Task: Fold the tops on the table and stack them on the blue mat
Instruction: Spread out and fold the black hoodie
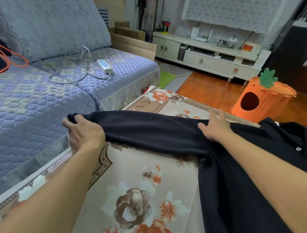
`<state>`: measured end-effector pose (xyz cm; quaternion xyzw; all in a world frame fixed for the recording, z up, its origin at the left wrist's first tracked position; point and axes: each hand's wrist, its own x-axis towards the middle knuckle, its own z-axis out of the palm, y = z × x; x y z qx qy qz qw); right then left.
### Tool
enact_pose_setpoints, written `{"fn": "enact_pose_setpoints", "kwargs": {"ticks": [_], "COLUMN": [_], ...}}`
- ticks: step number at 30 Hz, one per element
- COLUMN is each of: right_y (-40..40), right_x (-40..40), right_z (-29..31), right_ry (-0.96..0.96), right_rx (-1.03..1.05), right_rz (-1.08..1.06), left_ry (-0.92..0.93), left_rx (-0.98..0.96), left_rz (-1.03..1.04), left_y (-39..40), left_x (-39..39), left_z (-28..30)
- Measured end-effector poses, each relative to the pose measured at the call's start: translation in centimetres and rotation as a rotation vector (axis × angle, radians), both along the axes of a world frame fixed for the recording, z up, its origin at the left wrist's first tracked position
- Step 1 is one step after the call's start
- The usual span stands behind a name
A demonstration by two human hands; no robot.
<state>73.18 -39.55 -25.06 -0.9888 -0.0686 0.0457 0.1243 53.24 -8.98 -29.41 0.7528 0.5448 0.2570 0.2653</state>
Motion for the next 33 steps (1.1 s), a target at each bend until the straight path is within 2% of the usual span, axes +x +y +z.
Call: {"fn": "enact_pose_setpoints", "kwargs": {"ticks": [2,5,9,10,12,14,15,17,18,19,22,23,25,26,28,29,31,33], "right_y": [0.5,0.3,0.1,0.0,-1.1,-4.3,-7.0,-14.3,-18.8,-23.5,-36.7,-39.6,-42.4,-42.7,-43.0,-43.3,-44.4,-45.3], "right_x": [-2.6,-7.2,-9.2,-10.4,-14.5,-20.2,-23.0,-27.1,-28.2,-29.3,-32.8,-34.1,-36.0,-36.8,-37.4,-37.3,-37.6,-38.5], "right_z": [-0.5,-2.9,-2.5,-1.6,0.9,3.9,5.1,6.0,5.5,5.1,3.0,2.3,1.5,1.6,2.4,3.1,4.5,5.1], "right_ry": [-0.01,0.031,0.026,0.029,0.186,0.51,0.536,0.282,0.129,0.056,0.018,0.041,0.03,-0.026,-0.211,-0.271,-0.233,-0.119], "right_rx": [-0.094,-0.217,-0.222,-0.197,-0.001,0.406,0.541,0.55,0.49,0.433,0.118,0.042,-0.011,0.015,0.095,0.088,0.015,0.013], "right_rz": [0.146,0.342,0.297,0.312,0.445,0.505,0.48,0.35,0.254,0.109,-0.267,-0.293,-0.217,-0.195,-0.309,-0.397,-0.514,-0.544], "left_ry": [0.038,0.068,0.266,0.302,0.415,0.584,0.643,0.444,0.335,0.284,0.211,0.279,0.528,0.635,0.769,0.833,0.983,1.031], "left_rx": [0.039,0.13,0.476,0.464,0.349,0.296,0.308,0.276,0.245,0.186,0.135,0.155,0.261,0.31,0.364,0.346,0.304,0.45], "left_rz": [-0.009,-0.191,-0.628,-0.69,-0.693,-0.606,-0.561,-0.563,-0.595,-0.696,-1.024,-1.098,-1.196,-1.201,-1.199,-1.168,-1.075,-0.923], "left_y": [-0.2,-0.3,-2.0,-2.2,-2.4,-3.7,-5.4,-11.0,-14.5,-18.7,-30.2,-33.2,-36.0,-35.5,-32.6,-30.5,-27.1,-25.6], "left_x": [0.1,-0.1,0.7,0.8,0.5,0.4,0.3,0.0,-0.6,-2.2,-9.0,-11.3,-14.3,-14.7,-14.7,-14.7,-16.2,-18.4], "left_z": [-0.1,0.2,-0.2,0.0,0.8,2.1,3.1,5.1,5.6,6.1,5.4,5.0,3.6,3.1,3.6,4.1,5.8,6.6]}}
